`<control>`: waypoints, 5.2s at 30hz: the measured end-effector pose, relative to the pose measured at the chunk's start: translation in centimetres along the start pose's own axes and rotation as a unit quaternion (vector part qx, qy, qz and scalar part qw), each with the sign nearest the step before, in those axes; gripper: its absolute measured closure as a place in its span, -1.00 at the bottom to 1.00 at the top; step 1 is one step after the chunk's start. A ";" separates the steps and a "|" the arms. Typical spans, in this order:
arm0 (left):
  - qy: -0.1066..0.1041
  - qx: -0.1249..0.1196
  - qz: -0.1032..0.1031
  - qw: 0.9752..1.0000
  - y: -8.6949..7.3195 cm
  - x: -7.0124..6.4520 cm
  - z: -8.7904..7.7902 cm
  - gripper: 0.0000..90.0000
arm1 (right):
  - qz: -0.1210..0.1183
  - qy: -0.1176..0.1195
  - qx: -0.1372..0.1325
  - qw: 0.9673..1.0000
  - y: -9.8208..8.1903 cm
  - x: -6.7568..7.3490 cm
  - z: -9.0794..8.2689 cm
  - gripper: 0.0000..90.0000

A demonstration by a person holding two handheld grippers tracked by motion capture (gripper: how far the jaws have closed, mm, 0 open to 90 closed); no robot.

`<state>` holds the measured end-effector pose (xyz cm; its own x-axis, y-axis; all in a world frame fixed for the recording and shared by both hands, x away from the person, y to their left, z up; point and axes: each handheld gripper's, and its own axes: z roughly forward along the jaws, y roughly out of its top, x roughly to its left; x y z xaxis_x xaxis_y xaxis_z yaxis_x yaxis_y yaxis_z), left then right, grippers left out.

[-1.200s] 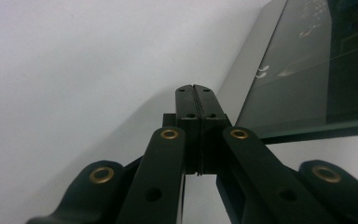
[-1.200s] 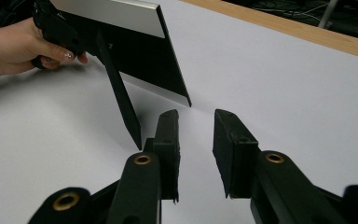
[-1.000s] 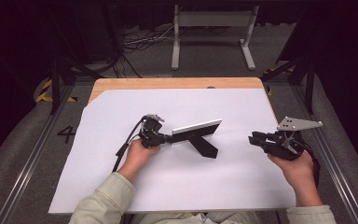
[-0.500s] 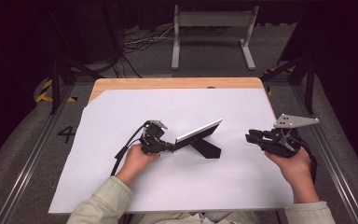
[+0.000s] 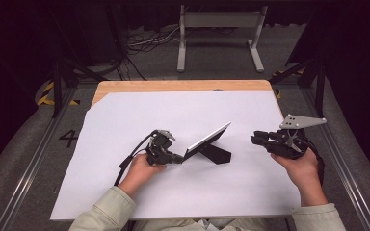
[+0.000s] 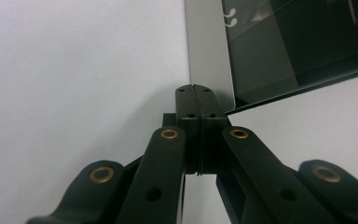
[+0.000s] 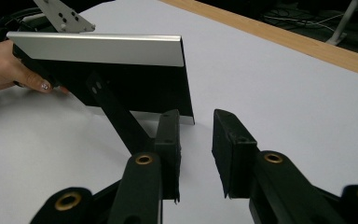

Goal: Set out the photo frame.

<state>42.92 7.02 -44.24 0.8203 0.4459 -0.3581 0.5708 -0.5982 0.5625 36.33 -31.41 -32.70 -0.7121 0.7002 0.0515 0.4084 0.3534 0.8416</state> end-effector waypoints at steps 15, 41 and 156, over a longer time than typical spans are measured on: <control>-0.020 0.014 0.028 0.999 0.3 -1.8 1.1 1.00 | -0.001 0.000 -0.002 1.000 0.2 0.1 -0.1 0.59; -0.054 0.046 0.102 0.992 1.6 -5.8 3.7 1.00 | 0.003 -0.009 -0.004 1.000 -0.1 0.1 -1.0 0.59; 0.080 -0.105 0.024 0.991 -2.5 -0.8 -7.7 0.15 | 0.086 0.002 0.066 0.994 5.2 2.3 -0.8 0.13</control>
<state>40.60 13.25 -39.61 0.8199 0.5307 -0.2145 0.4982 -0.4771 0.7240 36.36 -28.48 -27.77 -0.6276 0.7550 0.1902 0.5950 0.3076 0.7425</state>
